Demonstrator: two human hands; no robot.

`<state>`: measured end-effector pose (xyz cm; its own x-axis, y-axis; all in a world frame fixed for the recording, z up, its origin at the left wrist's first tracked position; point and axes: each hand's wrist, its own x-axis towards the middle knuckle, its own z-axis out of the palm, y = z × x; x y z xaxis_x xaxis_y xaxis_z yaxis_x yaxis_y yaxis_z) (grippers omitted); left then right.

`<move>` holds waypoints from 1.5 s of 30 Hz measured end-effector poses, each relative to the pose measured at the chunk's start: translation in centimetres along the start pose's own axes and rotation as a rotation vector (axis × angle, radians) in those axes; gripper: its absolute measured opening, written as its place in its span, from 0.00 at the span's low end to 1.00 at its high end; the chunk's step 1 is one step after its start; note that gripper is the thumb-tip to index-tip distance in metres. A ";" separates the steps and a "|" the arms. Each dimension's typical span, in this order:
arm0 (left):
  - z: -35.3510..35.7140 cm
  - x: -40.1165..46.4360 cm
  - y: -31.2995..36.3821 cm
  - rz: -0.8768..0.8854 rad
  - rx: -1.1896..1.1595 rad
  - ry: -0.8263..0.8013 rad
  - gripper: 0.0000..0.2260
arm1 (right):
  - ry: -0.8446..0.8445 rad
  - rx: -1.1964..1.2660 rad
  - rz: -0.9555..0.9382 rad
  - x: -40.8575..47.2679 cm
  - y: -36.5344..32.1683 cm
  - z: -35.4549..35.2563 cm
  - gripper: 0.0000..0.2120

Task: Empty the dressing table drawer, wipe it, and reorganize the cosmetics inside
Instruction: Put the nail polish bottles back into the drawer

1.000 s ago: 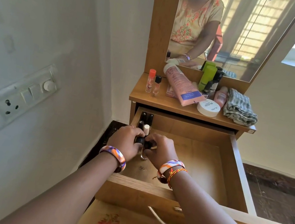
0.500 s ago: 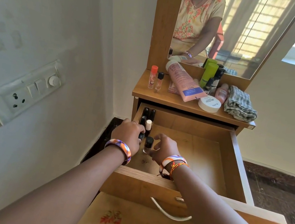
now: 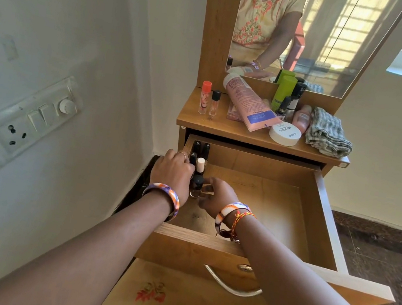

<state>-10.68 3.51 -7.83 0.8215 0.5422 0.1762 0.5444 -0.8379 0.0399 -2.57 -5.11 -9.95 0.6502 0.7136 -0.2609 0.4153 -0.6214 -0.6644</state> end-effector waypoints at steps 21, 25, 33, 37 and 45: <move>0.2 0.4 -0.3 -0.021 -0.101 -0.012 0.22 | 0.001 0.007 0.048 0.1 -0.3 -0.3 0.27; 0.1 0.3 -0.2 -0.010 -0.142 0.014 0.22 | 0.068 0.018 0.060 -0.3 -0.3 -0.7 0.23; 0.9 0.3 -0.2 -0.070 -0.295 -0.015 0.13 | 0.345 0.050 -0.012 -0.9 -0.6 -1.4 0.11; 0.5 0.0 -0.1 -0.108 -0.335 0.022 0.12 | 0.398 0.073 -0.058 -1.0 -0.8 -1.3 0.13; -3.2 6.1 -1.0 -0.193 -0.551 0.297 0.22 | 0.614 0.080 -0.287 0.8 -2.8 -4.4 0.16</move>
<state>-6.79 7.45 -3.62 0.5930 0.7120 0.3761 0.4467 -0.6795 0.5820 -0.40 -4.17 -5.20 0.7742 0.5187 0.3628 0.5924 -0.3919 -0.7039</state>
